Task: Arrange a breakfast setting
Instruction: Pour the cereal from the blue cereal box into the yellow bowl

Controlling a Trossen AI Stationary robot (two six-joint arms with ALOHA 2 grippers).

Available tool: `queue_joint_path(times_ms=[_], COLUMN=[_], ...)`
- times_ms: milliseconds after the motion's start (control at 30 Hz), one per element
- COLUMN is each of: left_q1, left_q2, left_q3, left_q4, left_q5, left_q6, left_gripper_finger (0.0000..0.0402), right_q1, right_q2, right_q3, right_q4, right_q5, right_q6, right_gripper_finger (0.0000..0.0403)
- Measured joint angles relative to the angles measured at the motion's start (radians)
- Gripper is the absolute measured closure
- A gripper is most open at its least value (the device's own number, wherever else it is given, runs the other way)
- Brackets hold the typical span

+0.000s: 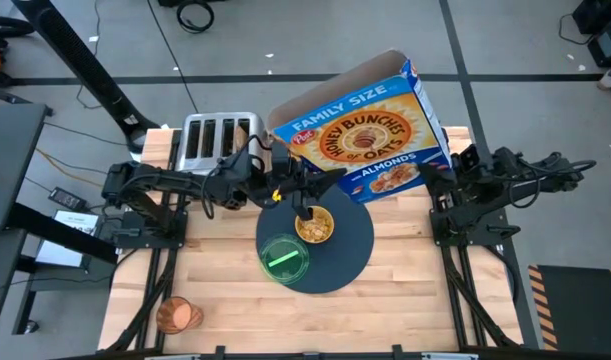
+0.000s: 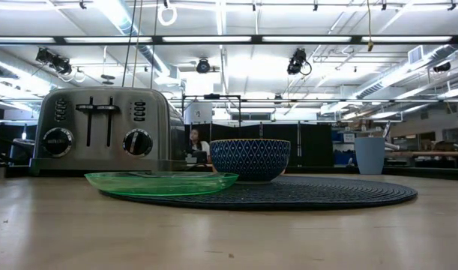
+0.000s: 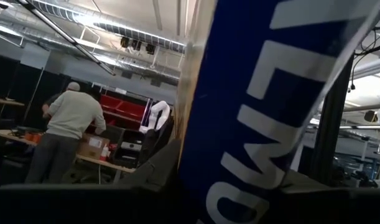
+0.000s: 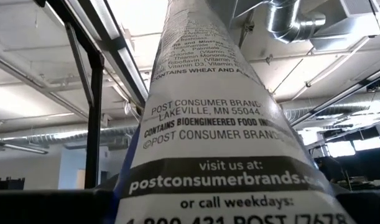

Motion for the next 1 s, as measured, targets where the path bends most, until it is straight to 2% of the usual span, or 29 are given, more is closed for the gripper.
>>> queue_joint_path(times_ms=[100,233,400,500,633,733,867,1000], left_q1=[0.002,0.011,0.017,0.017,0.012,0.009,-0.017,-0.065], left_q2=[0.000,-0.019,-0.083,-0.135,-0.200,-0.233,-0.241,-0.195], left_q3=[0.000,0.000,0.000,-0.001,-0.001,0.000,0.000,0.001], left_q4=[0.001,-0.014,-0.115,-0.195,-0.301,-0.400,-0.480,-0.481], left_q5=[0.000,0.002,0.005,0.006,0.007,0.007,0.007,0.008], left_q6=[0.001,0.015,0.060,0.065,0.090,0.091,0.082,0.114], left_gripper_finger=[0.0272,0.0273,0.0273,0.0273,0.0274,0.0274,0.0274,0.0274], right_q1=[0.000,0.003,0.004,0.004,0.007,0.014,0.016,0.016], right_q2=[-0.004,-0.018,-0.046,-0.072,-0.120,-0.157,-0.195,-0.205], right_q3=[0.004,0.059,0.168,0.238,0.314,0.368,0.437,0.509], right_q4=[-0.047,-0.205,-0.529,-0.739,-0.970,-1.071,-1.086,-1.084], right_q5=[0.006,0.033,0.025,-0.009,-0.023,-0.019,0.014,0.082], right_q6=[-0.001,0.001,0.020,0.066,0.136,0.153,0.136,0.080], right_gripper_finger=[0.0187,0.0136,0.0064,0.0035,0.0021,0.0024,0.0028,0.0029])
